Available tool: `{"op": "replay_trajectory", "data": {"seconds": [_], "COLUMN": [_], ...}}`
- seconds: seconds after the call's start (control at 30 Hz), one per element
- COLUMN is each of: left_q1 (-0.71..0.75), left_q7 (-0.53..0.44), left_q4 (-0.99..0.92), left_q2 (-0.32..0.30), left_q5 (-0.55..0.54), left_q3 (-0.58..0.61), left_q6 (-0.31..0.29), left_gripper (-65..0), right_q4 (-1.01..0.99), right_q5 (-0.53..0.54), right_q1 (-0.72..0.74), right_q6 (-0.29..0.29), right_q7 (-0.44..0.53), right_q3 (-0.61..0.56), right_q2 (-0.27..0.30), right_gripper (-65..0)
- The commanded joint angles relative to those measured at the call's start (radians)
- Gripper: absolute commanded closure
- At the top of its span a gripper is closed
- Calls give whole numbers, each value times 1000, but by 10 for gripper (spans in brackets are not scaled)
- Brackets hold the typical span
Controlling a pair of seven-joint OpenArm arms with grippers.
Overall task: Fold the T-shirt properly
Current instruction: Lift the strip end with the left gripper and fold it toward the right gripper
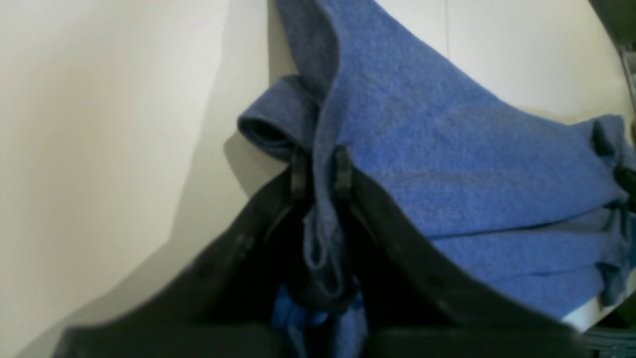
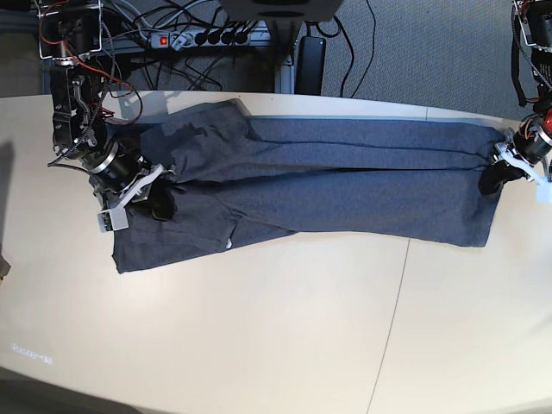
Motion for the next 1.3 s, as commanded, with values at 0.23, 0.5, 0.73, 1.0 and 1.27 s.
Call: {"op": "replay_trajectory", "data": {"seconds": [0.23, 0.5, 0.73, 1.0, 1.27], "left_q1": [-42, -79, -93, -121, -45], "left_q7": [3, 5, -11, 0, 75], "left_q4": [5, 5, 5, 9, 229], "left_q2": [-31, -40, -103, -147, -140], "left_q5": [22, 26, 98, 116, 66], "left_q3": [-16, -43, -45, -49, -49], "left_q6": [-9, -9, -9, -9, -9], "left_gripper": [0, 0, 0, 0, 0], "right_q4": [142, 205, 205, 204, 204], "right_q5": [-18, 16, 32, 60, 56], "right_q1": [-6, -6, -6, -6, -6], "right_q6": [56, 56, 57, 59, 59], "right_q7": [-60, -76, -125, -135, -134], "right_q3": [51, 132, 231, 257, 257], "right_q2": [13, 13, 14, 13, 13], "right_gripper": [0, 0, 0, 0, 0]}}
